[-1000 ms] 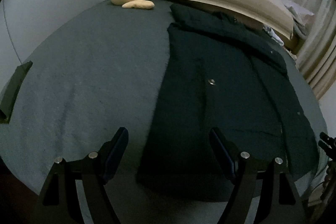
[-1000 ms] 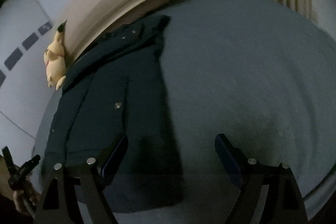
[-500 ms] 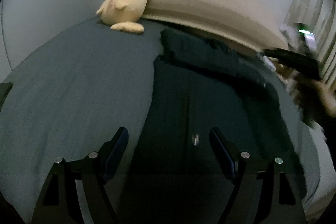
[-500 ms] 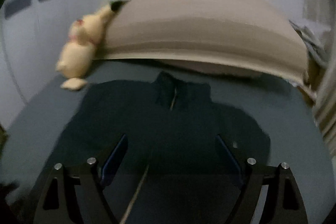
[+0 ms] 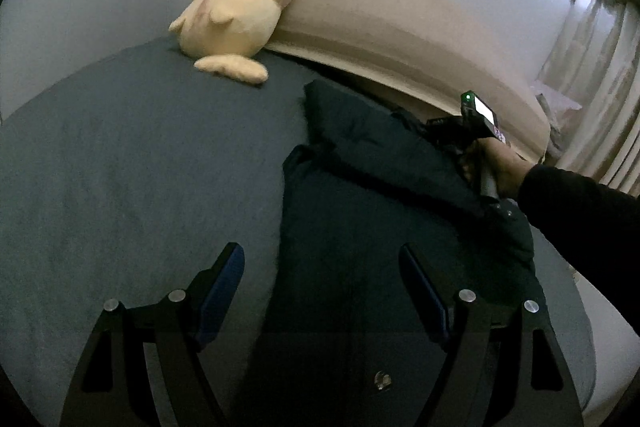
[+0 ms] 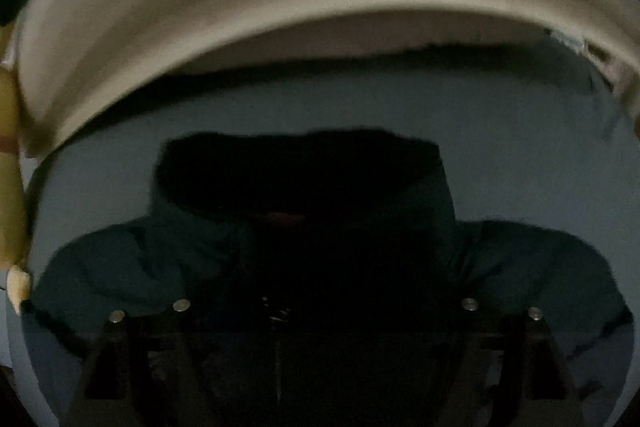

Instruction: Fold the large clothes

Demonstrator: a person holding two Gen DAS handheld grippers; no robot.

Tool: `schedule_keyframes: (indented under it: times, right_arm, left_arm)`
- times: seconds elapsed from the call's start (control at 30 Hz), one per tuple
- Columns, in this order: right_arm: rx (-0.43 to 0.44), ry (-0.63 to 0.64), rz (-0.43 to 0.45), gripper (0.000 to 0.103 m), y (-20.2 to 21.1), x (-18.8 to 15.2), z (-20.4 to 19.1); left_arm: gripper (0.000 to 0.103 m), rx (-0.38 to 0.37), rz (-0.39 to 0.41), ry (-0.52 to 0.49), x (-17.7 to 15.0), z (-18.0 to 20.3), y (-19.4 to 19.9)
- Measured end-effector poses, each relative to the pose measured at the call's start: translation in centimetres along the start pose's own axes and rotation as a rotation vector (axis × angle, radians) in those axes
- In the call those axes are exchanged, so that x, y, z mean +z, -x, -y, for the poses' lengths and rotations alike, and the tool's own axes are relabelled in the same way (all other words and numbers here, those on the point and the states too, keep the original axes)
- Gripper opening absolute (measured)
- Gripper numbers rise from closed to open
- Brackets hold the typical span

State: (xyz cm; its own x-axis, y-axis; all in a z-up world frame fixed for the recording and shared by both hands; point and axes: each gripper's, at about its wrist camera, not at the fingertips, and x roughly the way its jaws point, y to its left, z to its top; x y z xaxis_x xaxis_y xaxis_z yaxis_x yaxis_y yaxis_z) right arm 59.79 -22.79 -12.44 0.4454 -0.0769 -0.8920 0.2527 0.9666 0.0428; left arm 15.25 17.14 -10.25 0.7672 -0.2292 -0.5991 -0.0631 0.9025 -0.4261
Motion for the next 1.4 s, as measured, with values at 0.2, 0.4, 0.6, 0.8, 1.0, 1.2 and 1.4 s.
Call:
schedule_keyframes:
  times: [0.2, 0.4, 0.6, 0.8, 1.0, 1.2, 1.4]
  right_arm:
    - [-0.061, 0.013, -0.044, 0.087, -0.4, 0.1, -1.3]
    - [-0.014, 0.03, 0.095, 0.089, 5.7, -1.7, -1.4]
    - [-0.033, -0.007, 0.135, 0.089, 6.3, -2.9, -1.4]
    - [-0.125, -0.002, -0.037, 0.103, 1.3, -2.1, -1.1]
    - [0.025, -0.05, 0.041, 0.103, 5.6, -3.2, 0.1]
    - [0.216, -0.086, 0.17, 0.103, 16.3, -5.4, 2.1]
    - [0.35, -0.071, 0.234, 0.103, 27.0, -11.2, 6.1]
  left_arm:
    - [0.08, 0.005, -0.002, 0.012, -0.3, -0.6, 0.2]
    - [0.08, 0.014, 0.035, -0.001, -0.1, -0.6, 1.4]
    - [0.081, 0.022, 0.046, -0.007, -0.1, -0.8, 1.6]
    - [0.081, 0.029, 0.021, -0.005, -0.5, -1.1, 1.3]
    - [0.081, 0.034, 0.021, -0.014, -0.5, -0.8, 2.1]
    - [0.081, 0.036, 0.04, -0.01, -0.2, -0.2, 5.1]
    - [0.081, 0.065, 0.046, -0.01, -0.4, 0.2, 8.9]
